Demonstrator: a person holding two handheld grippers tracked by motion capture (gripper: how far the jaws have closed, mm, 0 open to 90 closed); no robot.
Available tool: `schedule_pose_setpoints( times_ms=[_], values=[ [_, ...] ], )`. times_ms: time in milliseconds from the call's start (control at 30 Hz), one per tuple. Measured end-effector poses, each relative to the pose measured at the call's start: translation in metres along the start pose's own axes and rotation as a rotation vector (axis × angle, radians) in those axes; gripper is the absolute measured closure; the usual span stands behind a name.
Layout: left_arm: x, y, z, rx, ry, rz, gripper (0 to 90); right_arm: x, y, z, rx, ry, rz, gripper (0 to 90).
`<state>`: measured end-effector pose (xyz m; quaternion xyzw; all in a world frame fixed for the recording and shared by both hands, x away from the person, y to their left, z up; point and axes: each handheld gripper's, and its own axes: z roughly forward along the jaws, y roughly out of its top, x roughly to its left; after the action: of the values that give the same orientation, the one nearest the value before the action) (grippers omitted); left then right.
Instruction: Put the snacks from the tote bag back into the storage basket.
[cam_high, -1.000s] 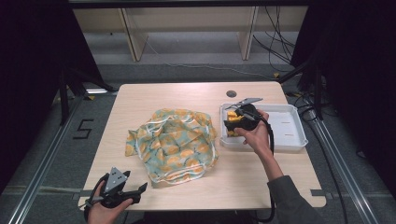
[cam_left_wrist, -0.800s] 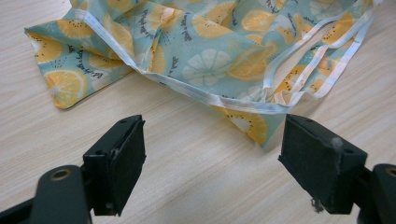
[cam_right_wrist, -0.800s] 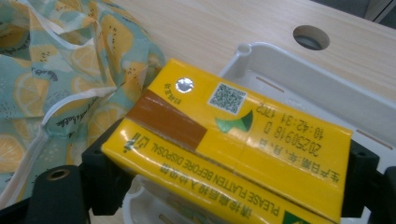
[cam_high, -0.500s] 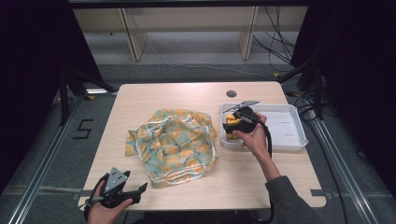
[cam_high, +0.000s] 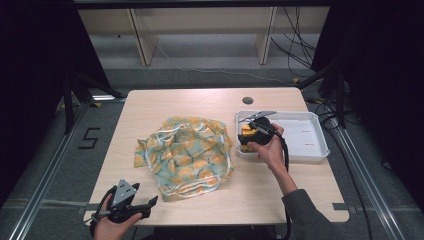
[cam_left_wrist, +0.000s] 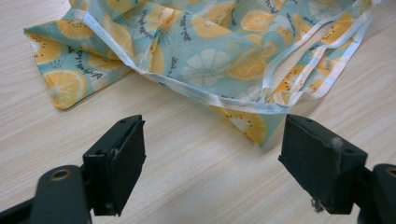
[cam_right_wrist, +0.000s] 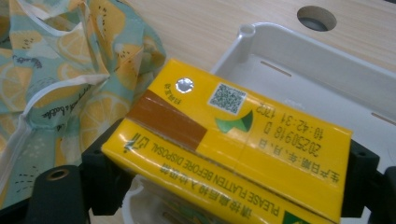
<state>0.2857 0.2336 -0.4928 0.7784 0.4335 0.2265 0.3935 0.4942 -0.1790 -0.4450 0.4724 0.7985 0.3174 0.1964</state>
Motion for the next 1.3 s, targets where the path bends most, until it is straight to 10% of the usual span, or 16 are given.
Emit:
schedule_pose_setpoints(
  times_ms=[600,733,867,1300],
  values=[
    [-0.001,-0.001,0.001,-0.002,-0.011,-0.015,21.3,0.008,-0.012,0.001,-0.025,-0.045,0.053,19.2],
    [0.002,0.000,-0.001,0.027,-0.009,0.026,21.3,0.008,-0.013,0.000,-0.028,-0.049,0.047,18.8],
    [-0.001,-0.001,0.001,-0.005,-0.014,-0.018,21.3,0.007,-0.012,-0.001,-0.067,-0.063,0.004,17.3],
    [-0.001,-0.001,0.001,0.001,-0.015,0.001,21.3,0.003,-0.006,-0.024,-0.092,-0.002,0.062,16.3]
  ],
)
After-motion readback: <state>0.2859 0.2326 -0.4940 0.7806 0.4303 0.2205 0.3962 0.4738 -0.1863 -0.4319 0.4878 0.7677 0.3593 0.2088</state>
